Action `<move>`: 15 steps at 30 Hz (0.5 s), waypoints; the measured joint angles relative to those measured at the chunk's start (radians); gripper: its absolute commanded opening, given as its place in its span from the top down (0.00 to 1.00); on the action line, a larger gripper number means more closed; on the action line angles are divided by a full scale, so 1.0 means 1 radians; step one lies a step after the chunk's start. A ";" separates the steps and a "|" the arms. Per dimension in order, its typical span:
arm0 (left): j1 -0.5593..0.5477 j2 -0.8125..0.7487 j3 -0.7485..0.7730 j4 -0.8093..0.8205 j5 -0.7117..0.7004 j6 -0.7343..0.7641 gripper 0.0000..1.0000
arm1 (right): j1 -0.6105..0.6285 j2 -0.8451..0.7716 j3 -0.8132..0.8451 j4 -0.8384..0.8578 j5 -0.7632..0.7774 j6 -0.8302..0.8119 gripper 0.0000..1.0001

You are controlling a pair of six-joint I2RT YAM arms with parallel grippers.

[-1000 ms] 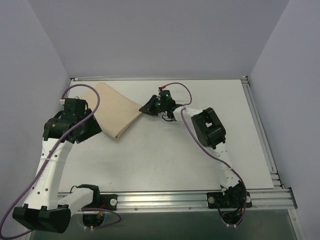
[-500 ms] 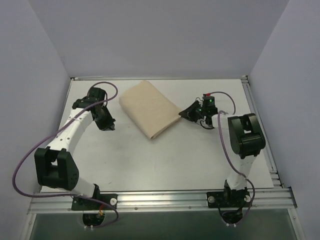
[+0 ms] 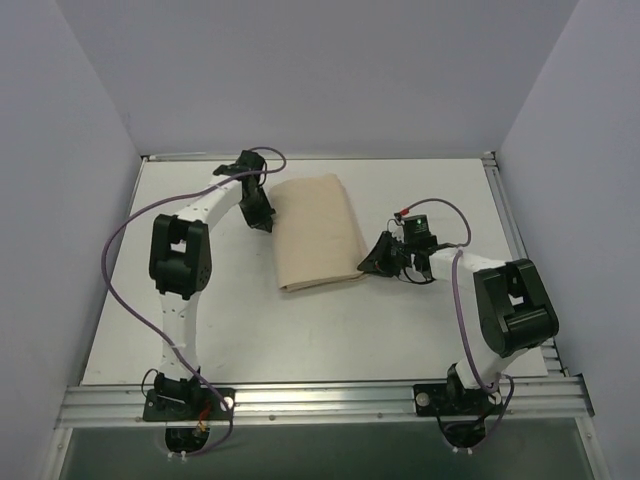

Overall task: Open and lay out the surgical kit
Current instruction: Move the surgical kit to the corner of the board.

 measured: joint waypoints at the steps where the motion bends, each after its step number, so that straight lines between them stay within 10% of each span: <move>1: 0.000 0.026 0.037 -0.002 0.000 0.004 0.98 | 0.001 -0.010 0.000 -0.020 -0.003 -0.016 0.83; 8: -0.002 0.192 0.283 -0.057 0.026 0.055 0.97 | -0.001 -0.020 0.008 -0.096 -0.018 -0.089 0.49; 15: -0.002 0.245 0.380 -0.070 0.076 0.095 0.91 | 0.000 -0.034 0.064 -0.202 -0.027 -0.135 0.38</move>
